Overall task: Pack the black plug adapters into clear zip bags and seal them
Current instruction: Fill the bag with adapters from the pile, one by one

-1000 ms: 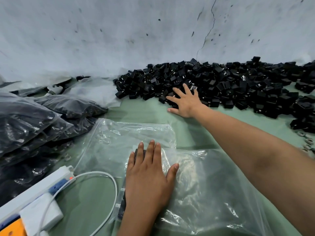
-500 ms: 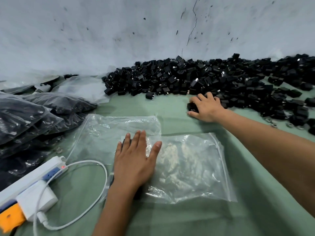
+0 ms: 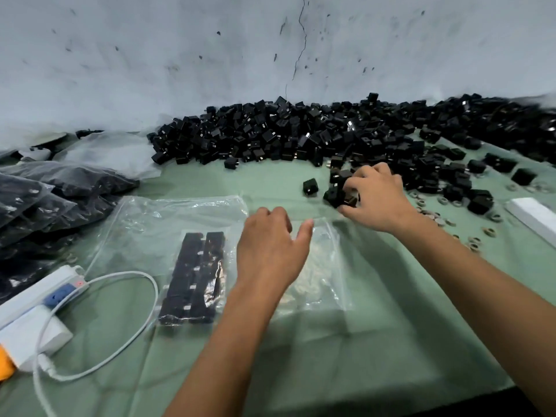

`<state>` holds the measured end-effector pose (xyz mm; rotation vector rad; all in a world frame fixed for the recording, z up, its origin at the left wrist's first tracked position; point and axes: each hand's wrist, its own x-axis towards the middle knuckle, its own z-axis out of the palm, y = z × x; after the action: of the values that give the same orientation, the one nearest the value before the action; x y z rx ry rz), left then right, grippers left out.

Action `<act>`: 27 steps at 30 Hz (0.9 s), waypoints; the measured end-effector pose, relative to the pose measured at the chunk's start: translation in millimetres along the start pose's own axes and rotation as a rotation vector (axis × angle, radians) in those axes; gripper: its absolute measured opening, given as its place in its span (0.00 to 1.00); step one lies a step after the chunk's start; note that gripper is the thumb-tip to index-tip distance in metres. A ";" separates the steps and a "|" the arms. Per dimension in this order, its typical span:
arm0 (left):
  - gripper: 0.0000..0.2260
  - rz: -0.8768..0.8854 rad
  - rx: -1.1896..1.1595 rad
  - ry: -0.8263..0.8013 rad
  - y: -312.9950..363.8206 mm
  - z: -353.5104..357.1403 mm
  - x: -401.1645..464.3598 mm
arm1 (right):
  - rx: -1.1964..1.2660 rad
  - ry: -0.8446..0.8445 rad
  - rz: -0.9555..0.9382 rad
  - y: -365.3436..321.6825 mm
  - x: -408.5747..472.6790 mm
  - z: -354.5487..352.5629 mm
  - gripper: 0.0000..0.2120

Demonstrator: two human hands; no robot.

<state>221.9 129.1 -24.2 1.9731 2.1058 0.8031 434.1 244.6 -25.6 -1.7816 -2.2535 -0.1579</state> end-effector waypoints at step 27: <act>0.04 -0.008 -0.107 -0.077 53.6 16.3 -5.9 | 1.125 -0.787 0.012 -9.7 -55.2 -18.3 0.08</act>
<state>277.3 127.7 -14.3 1.9091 1.9836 0.8068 439.0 185.9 -22.2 -1.2433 -1.9463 1.6907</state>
